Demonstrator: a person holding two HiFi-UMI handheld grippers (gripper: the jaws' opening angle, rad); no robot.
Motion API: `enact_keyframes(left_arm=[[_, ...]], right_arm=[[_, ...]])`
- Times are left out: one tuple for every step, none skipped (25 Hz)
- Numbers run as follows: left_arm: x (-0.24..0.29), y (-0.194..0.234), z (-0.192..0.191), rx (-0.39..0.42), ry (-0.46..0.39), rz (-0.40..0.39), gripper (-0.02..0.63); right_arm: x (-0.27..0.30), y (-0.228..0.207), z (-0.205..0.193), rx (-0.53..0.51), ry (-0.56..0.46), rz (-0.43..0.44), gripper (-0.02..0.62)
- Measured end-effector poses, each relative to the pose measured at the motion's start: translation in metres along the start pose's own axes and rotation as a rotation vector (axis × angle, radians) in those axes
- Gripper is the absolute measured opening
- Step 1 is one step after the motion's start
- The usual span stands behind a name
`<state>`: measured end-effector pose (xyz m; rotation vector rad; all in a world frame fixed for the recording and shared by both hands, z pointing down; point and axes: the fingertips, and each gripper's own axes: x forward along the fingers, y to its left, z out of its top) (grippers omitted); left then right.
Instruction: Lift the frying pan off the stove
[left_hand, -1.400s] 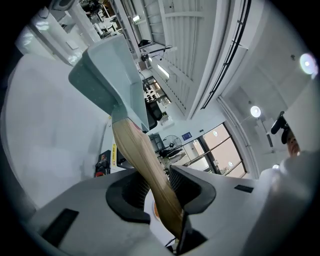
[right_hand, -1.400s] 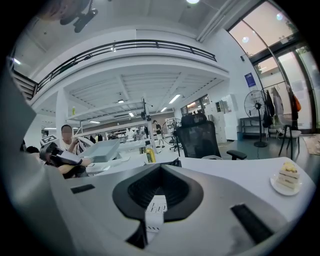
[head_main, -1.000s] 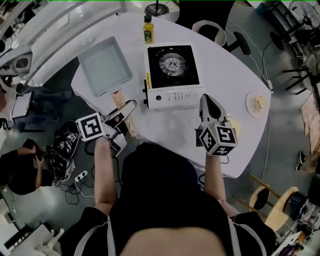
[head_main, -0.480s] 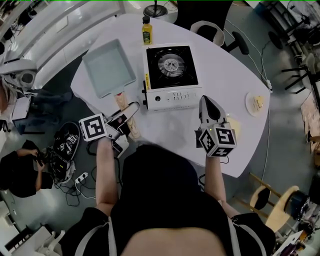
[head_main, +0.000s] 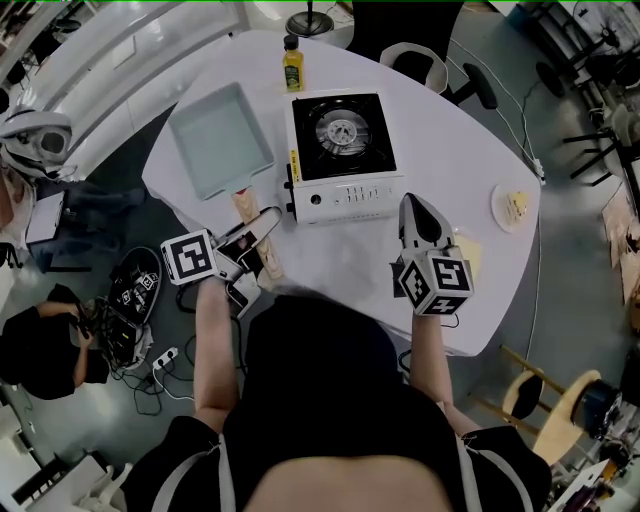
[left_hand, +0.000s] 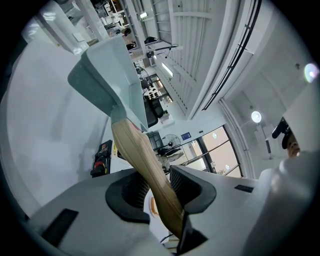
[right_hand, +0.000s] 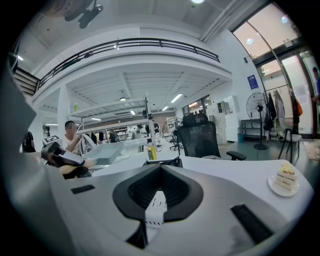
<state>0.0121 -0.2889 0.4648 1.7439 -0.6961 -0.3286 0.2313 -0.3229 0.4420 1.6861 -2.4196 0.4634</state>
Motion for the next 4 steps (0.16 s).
enact_keyframes(left_arm=[[0.0001, 0.0002, -0.0004, -0.002, 0.001, 0.000, 0.129], [0.0001, 0.0005, -0.0005, -0.003, 0.001, 0.000, 0.129], [0.0000, 0.0010, -0.0004, -0.002, 0.002, 0.002, 0.129], [0.0000, 0.0014, -0.0003, -0.001, 0.002, 0.004, 0.129]], right_arm=[[0.0001, 0.0000, -0.0006, 0.000, 0.001, -0.001, 0.006], [0.0002, 0.0000, -0.0010, 0.001, 0.002, -0.001, 0.006], [0.0003, 0.0000, -0.0013, 0.001, 0.003, -0.002, 0.006], [0.0005, 0.0000, -0.0016, 0.002, 0.004, -0.002, 0.006]])
